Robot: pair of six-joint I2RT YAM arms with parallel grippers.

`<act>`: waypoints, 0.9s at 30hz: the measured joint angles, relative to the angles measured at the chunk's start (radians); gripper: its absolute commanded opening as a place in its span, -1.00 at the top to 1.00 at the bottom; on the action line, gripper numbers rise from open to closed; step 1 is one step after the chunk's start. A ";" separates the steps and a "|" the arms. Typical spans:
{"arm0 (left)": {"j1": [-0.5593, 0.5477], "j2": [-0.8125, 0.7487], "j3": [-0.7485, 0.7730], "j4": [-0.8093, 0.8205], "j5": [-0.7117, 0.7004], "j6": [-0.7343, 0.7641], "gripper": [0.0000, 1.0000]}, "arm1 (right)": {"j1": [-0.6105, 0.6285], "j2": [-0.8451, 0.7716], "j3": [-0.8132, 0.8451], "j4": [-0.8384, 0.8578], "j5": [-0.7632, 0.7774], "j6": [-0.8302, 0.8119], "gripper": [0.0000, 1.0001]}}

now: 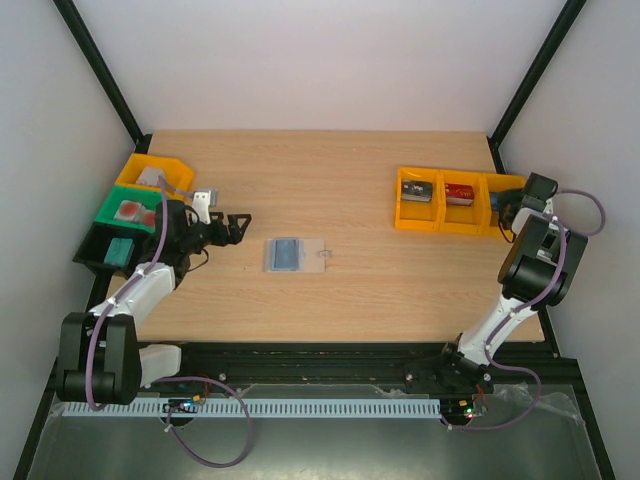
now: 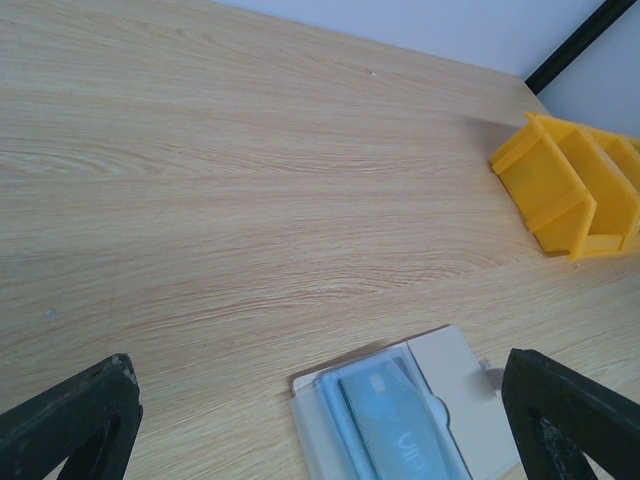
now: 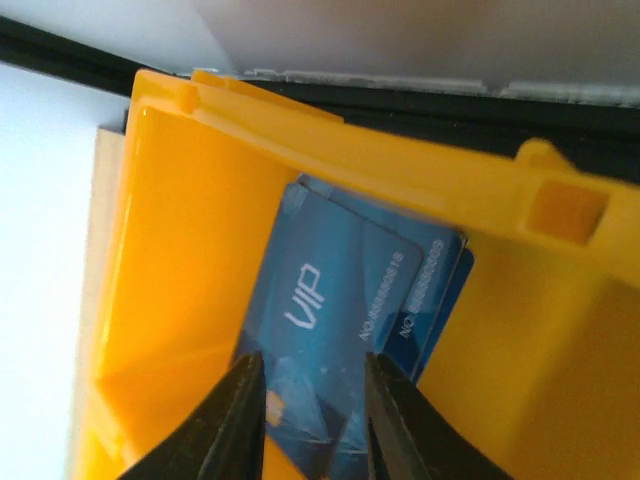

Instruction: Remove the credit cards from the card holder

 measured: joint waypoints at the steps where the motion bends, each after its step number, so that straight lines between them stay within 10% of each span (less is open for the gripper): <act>1: 0.000 0.000 0.000 0.000 0.000 0.000 -0.99 | 0.000 0.000 0.000 -0.010 0.010 -0.004 0.32; 7: 0.000 0.000 0.000 0.000 0.001 0.000 -0.99 | 0.000 -0.003 0.055 -0.150 0.072 -0.052 0.27; 12: 0.000 0.000 0.000 0.000 0.001 0.000 -0.99 | 0.000 -0.026 0.105 -0.268 0.128 -0.086 0.95; 27: 0.000 0.000 0.000 -0.002 0.001 0.003 -0.99 | -0.001 0.097 0.199 -0.454 0.129 -0.134 0.97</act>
